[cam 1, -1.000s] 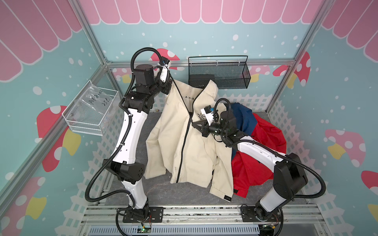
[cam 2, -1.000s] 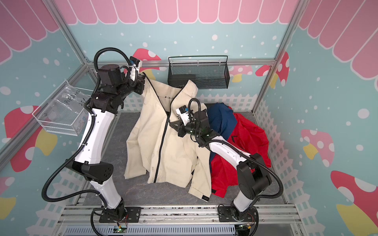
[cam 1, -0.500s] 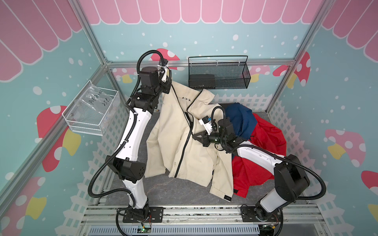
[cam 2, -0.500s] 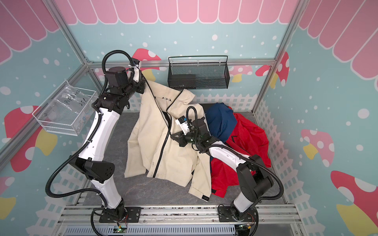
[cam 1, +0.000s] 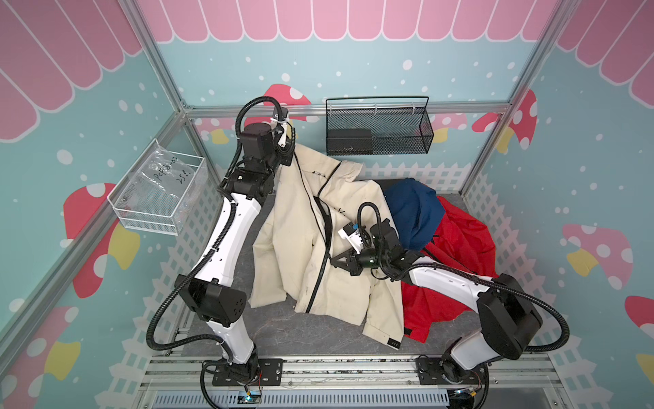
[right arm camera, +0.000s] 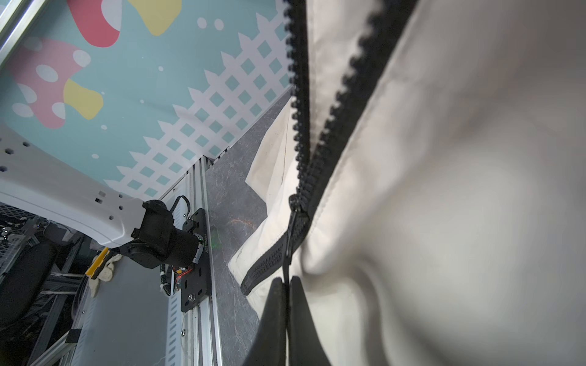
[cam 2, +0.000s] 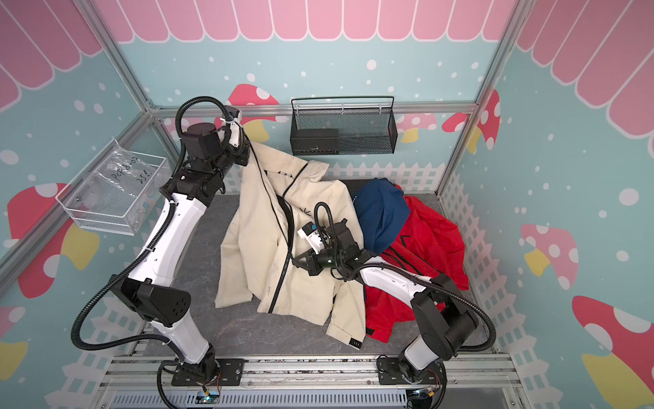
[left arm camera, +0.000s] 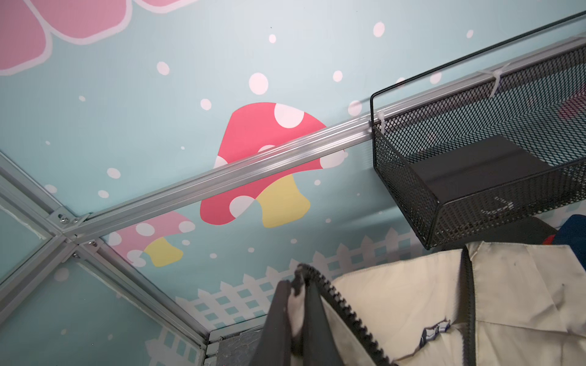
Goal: Unzip the jacket
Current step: Unzip the zipper on the jacket.
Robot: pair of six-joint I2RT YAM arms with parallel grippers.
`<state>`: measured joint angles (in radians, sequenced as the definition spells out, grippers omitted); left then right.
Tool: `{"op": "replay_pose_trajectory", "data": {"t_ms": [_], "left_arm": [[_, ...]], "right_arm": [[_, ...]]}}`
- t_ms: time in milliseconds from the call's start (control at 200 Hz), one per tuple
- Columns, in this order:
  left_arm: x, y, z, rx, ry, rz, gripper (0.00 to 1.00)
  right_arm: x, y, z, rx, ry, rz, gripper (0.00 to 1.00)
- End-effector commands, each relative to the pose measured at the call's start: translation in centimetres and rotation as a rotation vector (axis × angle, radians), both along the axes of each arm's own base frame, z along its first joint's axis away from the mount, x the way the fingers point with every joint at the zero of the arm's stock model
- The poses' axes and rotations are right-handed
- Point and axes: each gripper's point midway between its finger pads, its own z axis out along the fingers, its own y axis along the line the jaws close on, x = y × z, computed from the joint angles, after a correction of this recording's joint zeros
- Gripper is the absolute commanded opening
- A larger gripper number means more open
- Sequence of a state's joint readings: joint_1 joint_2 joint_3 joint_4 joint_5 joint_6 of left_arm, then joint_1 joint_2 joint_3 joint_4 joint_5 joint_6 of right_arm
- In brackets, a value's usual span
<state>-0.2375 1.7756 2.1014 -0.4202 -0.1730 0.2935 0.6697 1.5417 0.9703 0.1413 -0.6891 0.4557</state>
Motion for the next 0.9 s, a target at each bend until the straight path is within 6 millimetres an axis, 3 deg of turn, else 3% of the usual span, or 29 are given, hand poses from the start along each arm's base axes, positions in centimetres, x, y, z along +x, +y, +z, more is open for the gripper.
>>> {"op": "replay_pose_trajectory", "data": {"t_ms": [0, 455, 896], "left_arm": [[-1.8, 1.7, 5.8, -0.1, -0.164, 0.038, 0.0], [-1.3, 2.6, 5.5, -0.127, -0.159, 0.09, 0.0], [-1.5, 2.1, 4.7, -0.16, -0.145, 0.056, 0.0]], "right_arm": [[-1.4, -0.2, -0.5, -0.014, 0.072, 0.01, 0.0], [-5.7, -0.7, -4.0, -0.049, 0.196, 0.062, 0.0], [-7.8, -1.0, -4.2, -0.028, 0.227, 0.048, 0.0]]}}
